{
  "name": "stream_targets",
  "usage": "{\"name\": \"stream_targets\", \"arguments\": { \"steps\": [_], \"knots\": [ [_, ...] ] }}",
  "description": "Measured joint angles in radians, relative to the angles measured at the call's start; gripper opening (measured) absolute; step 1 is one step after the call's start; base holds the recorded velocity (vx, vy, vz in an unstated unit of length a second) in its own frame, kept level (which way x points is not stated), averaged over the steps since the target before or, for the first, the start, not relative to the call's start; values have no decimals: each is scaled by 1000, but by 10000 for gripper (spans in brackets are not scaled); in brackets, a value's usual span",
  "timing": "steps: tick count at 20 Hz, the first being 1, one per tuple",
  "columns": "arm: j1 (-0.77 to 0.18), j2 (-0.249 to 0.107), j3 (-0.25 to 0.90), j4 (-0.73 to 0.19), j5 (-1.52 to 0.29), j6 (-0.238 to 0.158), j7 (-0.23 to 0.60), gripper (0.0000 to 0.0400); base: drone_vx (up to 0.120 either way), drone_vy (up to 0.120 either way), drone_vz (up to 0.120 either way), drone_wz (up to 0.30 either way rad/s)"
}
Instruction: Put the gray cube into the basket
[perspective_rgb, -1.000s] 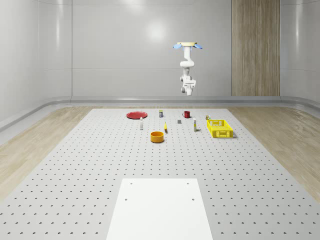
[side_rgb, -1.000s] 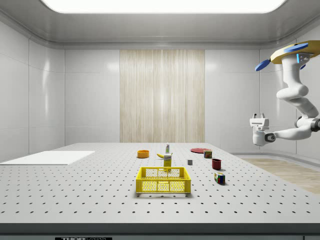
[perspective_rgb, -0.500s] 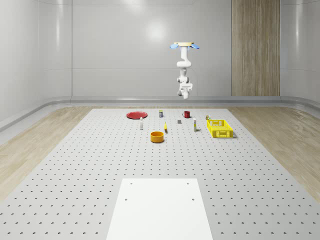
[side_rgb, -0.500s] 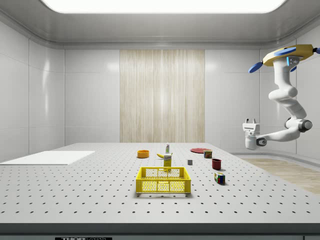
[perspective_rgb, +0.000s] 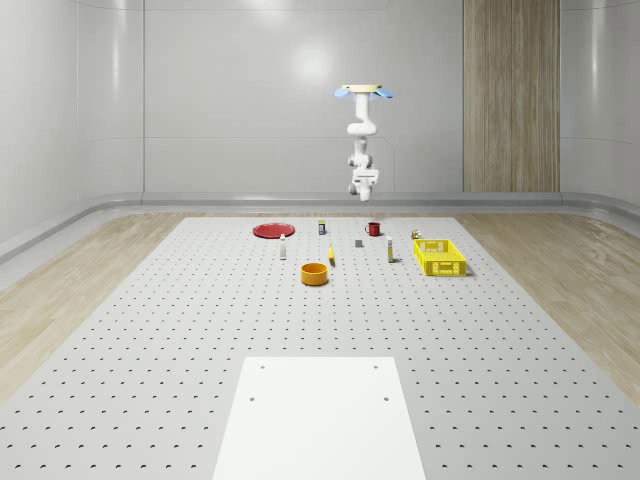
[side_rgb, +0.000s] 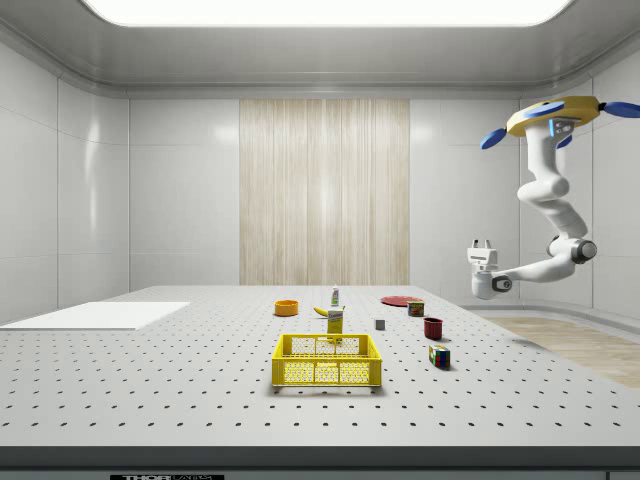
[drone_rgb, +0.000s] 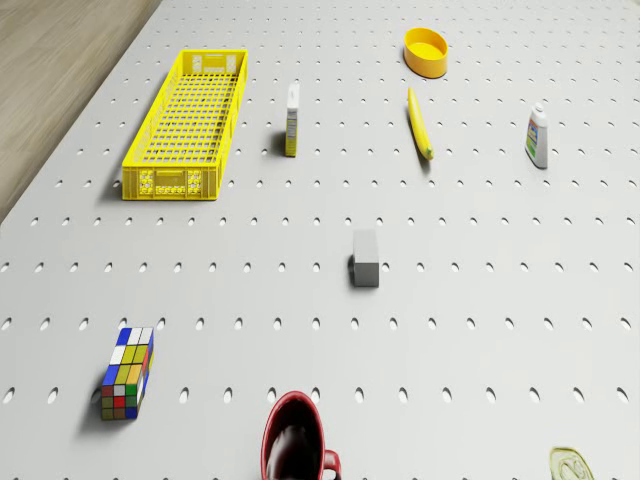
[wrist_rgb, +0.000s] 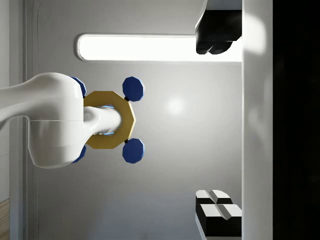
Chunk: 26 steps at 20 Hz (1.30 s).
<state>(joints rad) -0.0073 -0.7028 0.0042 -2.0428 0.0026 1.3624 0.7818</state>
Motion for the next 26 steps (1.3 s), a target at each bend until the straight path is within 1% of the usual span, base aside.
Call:
{"name": "stream_targets", "arguments": {
  "steps": [16,26],
  "knots": [
    [-2,-7,3,-5,-2,10,0,400,120,-120,0,0],
    [-5,-12,13,-10,-16,18,1,400,120,0,0,0]
  ]
}}
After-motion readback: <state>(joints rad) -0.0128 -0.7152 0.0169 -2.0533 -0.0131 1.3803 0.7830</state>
